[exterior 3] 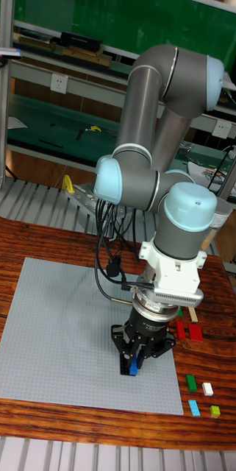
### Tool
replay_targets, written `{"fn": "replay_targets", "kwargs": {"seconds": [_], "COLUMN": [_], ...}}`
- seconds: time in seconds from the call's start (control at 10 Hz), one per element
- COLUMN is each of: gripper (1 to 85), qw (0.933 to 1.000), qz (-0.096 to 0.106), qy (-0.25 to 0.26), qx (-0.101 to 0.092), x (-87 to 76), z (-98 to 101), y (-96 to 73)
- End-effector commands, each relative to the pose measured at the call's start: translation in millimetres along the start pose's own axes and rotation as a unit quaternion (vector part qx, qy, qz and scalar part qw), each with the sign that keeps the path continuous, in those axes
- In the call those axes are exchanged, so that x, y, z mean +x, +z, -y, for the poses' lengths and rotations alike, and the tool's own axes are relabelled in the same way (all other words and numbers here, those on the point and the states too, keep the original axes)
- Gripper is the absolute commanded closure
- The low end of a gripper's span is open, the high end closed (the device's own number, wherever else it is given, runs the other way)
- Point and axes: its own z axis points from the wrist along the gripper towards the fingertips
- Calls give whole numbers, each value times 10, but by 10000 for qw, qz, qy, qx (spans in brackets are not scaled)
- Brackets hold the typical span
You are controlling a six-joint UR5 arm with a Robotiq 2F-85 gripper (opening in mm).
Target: Build with small Lego blocks
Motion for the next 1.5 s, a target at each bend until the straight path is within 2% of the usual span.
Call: {"fn": "replay_targets", "kwargs": {"seconds": [0.0, 1.2, 1.4], "gripper": [843, 840, 833], "qw": [10000, 9999, 10000], "qz": [2, 71, 63], "qy": [27, 8, -11], "qx": [-48, -93, -47], "x": [9, 6, 13], "z": [-3, -2, 11], "y": [1, 29, 27]}}
